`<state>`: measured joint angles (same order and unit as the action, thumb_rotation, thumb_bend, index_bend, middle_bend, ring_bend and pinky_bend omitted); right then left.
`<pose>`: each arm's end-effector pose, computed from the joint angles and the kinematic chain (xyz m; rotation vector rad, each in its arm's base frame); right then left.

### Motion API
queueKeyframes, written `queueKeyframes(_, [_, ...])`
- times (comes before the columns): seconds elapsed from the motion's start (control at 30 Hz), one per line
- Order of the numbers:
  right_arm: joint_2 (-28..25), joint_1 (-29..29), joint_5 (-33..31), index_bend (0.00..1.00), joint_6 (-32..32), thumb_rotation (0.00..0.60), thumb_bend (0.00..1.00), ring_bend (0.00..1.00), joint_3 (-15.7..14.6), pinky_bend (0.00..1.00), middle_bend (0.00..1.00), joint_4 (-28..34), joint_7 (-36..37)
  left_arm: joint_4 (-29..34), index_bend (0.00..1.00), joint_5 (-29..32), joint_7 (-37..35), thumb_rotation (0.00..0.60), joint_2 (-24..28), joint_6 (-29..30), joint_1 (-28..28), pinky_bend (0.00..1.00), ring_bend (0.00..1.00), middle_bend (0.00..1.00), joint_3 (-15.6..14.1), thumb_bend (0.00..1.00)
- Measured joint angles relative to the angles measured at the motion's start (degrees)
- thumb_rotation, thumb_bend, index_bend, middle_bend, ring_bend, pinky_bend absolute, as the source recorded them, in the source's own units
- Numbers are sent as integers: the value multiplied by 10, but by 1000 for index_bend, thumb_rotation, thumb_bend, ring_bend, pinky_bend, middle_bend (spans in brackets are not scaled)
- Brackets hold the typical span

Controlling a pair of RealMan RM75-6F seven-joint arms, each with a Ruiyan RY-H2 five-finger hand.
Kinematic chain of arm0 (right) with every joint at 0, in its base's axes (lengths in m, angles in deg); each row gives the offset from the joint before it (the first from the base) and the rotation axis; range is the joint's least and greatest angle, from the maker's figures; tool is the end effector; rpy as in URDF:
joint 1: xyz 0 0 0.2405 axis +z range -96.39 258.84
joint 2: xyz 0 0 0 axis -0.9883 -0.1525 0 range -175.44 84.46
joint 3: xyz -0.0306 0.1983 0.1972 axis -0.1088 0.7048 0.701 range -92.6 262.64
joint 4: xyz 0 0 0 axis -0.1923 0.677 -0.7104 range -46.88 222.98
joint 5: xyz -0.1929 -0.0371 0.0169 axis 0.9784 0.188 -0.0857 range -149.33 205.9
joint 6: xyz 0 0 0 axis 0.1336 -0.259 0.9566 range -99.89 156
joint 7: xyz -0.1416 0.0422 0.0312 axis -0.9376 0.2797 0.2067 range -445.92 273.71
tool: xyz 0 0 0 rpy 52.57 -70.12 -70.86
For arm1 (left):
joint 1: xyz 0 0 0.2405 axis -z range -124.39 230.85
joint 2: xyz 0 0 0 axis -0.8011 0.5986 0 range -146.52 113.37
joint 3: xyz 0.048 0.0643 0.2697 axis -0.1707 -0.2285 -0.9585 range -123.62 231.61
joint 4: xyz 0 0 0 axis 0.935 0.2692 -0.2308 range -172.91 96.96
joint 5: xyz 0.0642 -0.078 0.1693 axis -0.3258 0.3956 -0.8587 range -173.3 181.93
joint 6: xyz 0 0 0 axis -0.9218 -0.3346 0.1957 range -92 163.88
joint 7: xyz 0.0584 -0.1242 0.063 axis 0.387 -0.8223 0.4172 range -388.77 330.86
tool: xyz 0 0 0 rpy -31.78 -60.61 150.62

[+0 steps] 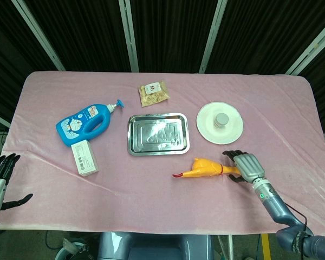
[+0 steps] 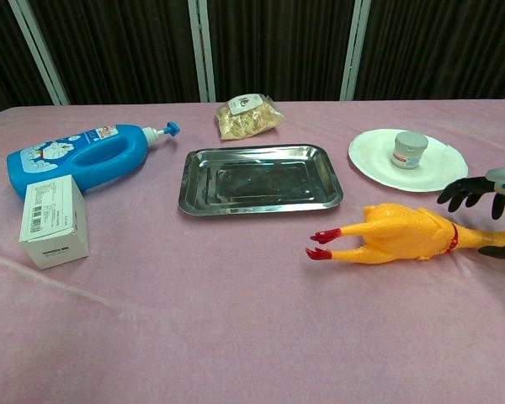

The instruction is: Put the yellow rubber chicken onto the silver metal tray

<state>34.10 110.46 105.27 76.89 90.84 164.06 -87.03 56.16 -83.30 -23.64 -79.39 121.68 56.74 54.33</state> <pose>-0.2990 -0.3263 0.0443 1.8129 -1.0946 0.7037 -0.3273 0.1721 0.1805 -1.4428 -0.8641 -0.8198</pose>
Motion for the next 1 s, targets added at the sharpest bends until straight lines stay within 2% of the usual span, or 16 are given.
queueKeyframes(0.23, [12, 0, 0, 366, 2, 600, 311, 320, -7, 436, 341, -19, 10, -7, 25, 4, -10, 600, -1, -2, -3, 0, 33, 57, -2, 0])
queueKeyframes(0.53, [31, 0, 22, 673, 20, 600, 315, 556, -12, 690, 565, -40, 50, -9, 33, -1, -17, 600, -1, 2, -5, 0, 33, 58, -4, 0])
queueKeyframes(0.7, [35, 2, 40, 847, 33, 600, 367, 689, -14, 844, 680, -48, 80, -12, 57, -3, -24, 600, -1, 1, -5, 0, 34, 85, -6, 0])
queueKeyframes(0.87, [29, 7, 57, 968, 37, 600, 410, 770, -17, 933, 760, -47, 117, -14, 88, -13, -34, 600, 1, -2, 0, 1, 43, 125, -6, 0])
queueKeyframes(1.0, [10, 13, 73, 1000, 31, 600, 424, 801, -25, 965, 789, -33, 160, -11, 101, -25, -37, 600, 4, -14, 14, 17, 60, 147, -5, 0])
